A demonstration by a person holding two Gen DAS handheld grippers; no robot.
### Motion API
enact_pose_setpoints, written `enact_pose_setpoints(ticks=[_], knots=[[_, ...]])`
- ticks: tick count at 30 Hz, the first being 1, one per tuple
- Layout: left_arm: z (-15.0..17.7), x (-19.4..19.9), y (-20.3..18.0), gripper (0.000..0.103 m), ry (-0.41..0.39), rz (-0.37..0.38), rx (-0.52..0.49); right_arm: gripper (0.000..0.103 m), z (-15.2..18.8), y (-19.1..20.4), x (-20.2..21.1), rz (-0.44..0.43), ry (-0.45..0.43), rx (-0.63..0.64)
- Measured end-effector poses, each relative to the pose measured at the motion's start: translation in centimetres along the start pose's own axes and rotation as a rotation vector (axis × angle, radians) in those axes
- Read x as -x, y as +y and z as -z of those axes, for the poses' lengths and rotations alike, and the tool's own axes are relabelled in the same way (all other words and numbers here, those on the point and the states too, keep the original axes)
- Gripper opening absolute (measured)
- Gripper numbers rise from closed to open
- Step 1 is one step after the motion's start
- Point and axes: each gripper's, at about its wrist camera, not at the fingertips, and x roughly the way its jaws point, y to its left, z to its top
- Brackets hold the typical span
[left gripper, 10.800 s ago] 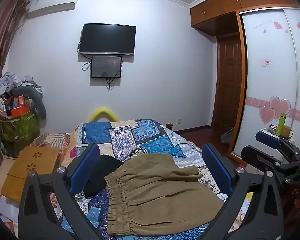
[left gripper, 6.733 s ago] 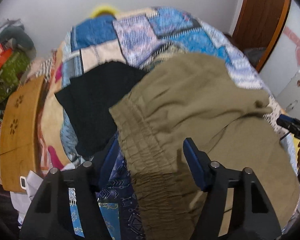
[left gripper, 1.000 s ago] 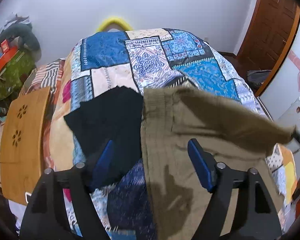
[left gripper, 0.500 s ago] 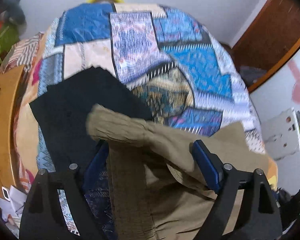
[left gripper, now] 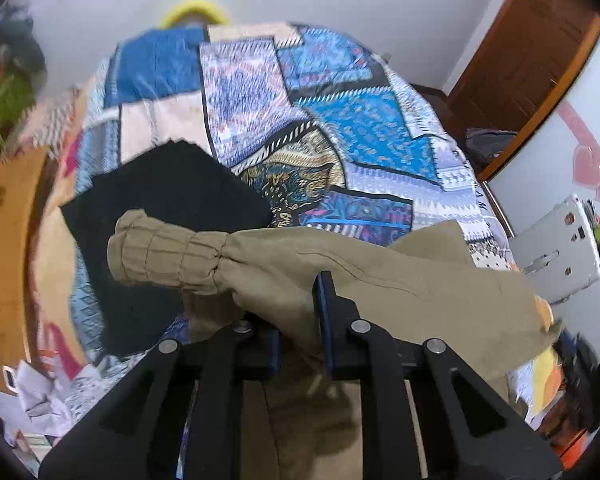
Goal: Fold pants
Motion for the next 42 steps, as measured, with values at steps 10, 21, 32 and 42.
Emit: enact_pose_setpoints(ticks=[10, 21, 32, 42], knots=[[7.9, 4.6, -3.6, 0.017, -0.039, -0.021, -0.125, 0.011, 0.0, -0.3, 3.8, 0.046, -0.04, -0.029], [14.0, 4.7, -3.9, 0.026, 0.052, 0.015, -0.125, 0.012, 5.2, -1.0, 3.6, 0.126, 0.126, -0.053], [14.0, 11.2, -1.1, 0.083, -0.134, -0.156, -0.101, 0.039, 5.2, -1.4, 6.8, 0.23, 0.124, -0.068], [13.8, 10.1, -1.9, 0.096, -0.106, -0.181, -0.202, 0.084, 1.8, 4.4, 5.6, 0.121, 0.065, 0.056]])
